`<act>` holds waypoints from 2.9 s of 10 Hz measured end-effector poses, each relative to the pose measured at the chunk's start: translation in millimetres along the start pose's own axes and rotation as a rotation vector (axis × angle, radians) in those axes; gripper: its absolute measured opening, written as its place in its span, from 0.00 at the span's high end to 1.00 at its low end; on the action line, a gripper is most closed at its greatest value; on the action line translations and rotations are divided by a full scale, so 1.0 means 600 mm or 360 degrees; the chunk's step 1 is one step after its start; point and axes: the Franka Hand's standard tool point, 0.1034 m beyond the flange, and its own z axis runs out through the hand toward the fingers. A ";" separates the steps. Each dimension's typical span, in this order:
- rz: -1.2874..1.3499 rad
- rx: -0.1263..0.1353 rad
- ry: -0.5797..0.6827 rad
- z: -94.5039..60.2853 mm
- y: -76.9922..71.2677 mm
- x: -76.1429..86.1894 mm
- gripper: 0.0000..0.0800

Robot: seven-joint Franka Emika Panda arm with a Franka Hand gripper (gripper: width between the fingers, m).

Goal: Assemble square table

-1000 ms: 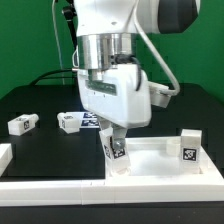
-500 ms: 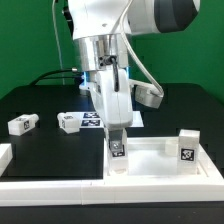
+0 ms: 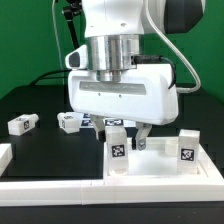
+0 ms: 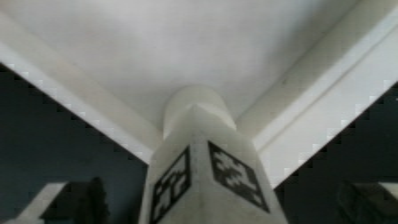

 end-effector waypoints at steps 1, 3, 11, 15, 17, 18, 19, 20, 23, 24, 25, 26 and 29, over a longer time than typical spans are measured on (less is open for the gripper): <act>-0.0132 0.0000 0.0000 0.000 0.001 0.001 0.19; -0.0512 -0.0018 0.0020 -0.001 -0.003 0.000 0.19; -0.0255 -0.0032 0.0043 0.002 -0.002 0.002 0.64; 0.0699 0.0043 -0.0019 0.002 0.003 0.005 0.64; 0.1230 0.0082 -0.0107 0.004 0.000 0.001 0.64; 0.1437 0.0082 -0.0127 0.006 -0.003 0.000 0.64; 0.1517 0.0079 -0.0130 0.007 -0.004 -0.001 0.64; 0.1522 0.0078 -0.0129 0.007 -0.003 0.000 0.64; 0.0776 0.0073 -0.0038 0.005 -0.009 0.001 0.29; 0.0520 0.0071 -0.0029 0.004 -0.007 0.002 0.22; 0.0479 0.0069 -0.0028 0.005 -0.005 0.001 0.20; 0.0340 0.0068 -0.0023 0.006 -0.004 0.002 0.20; -0.0318 0.0019 0.0006 0.005 -0.005 0.004 0.19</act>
Offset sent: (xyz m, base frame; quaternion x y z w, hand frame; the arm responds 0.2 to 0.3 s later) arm -0.0042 0.0122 0.0068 -0.0253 0.0307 -0.3516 0.9353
